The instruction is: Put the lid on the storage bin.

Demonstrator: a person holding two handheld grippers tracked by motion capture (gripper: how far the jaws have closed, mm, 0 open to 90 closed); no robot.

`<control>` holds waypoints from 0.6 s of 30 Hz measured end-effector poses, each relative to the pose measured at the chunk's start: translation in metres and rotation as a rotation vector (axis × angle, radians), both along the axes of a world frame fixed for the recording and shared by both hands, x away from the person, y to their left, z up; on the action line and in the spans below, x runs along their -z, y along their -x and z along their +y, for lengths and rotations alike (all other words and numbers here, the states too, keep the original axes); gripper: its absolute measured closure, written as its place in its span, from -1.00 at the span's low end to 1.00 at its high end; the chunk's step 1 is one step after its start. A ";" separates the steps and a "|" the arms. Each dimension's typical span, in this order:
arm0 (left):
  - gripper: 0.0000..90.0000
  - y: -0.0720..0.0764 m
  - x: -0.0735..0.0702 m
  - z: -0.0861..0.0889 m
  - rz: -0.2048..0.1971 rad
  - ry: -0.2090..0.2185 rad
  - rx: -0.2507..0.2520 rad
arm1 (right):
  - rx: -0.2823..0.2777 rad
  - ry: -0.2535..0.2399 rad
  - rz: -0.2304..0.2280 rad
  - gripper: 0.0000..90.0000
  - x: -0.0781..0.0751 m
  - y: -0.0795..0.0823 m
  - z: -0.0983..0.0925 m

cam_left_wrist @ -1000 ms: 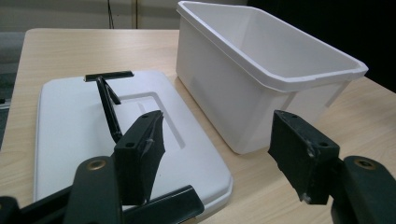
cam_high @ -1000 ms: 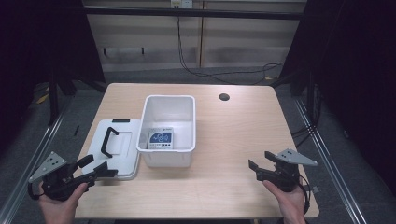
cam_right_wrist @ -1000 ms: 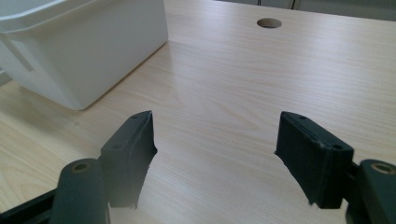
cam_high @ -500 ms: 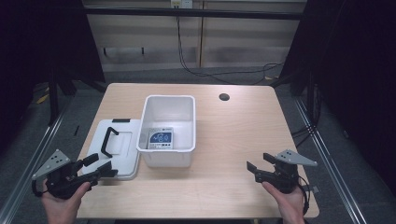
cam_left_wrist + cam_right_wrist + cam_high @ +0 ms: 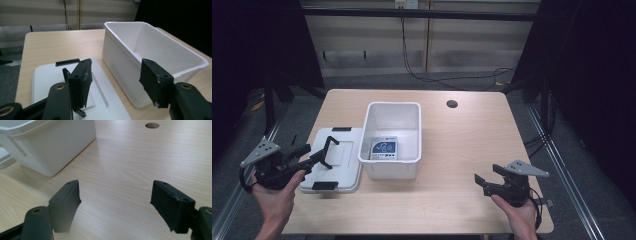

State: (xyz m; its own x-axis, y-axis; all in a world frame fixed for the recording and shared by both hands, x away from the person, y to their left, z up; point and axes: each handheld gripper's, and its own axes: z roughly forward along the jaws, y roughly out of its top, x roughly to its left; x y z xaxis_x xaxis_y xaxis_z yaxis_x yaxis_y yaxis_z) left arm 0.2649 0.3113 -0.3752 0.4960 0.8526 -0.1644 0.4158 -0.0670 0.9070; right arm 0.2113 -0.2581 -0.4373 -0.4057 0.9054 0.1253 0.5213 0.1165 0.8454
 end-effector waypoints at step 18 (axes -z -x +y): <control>-0.01 -0.048 -0.001 -0.003 0.139 -0.117 -0.068 | -0.020 -0.016 0.022 -0.53 0.001 -0.001 0.002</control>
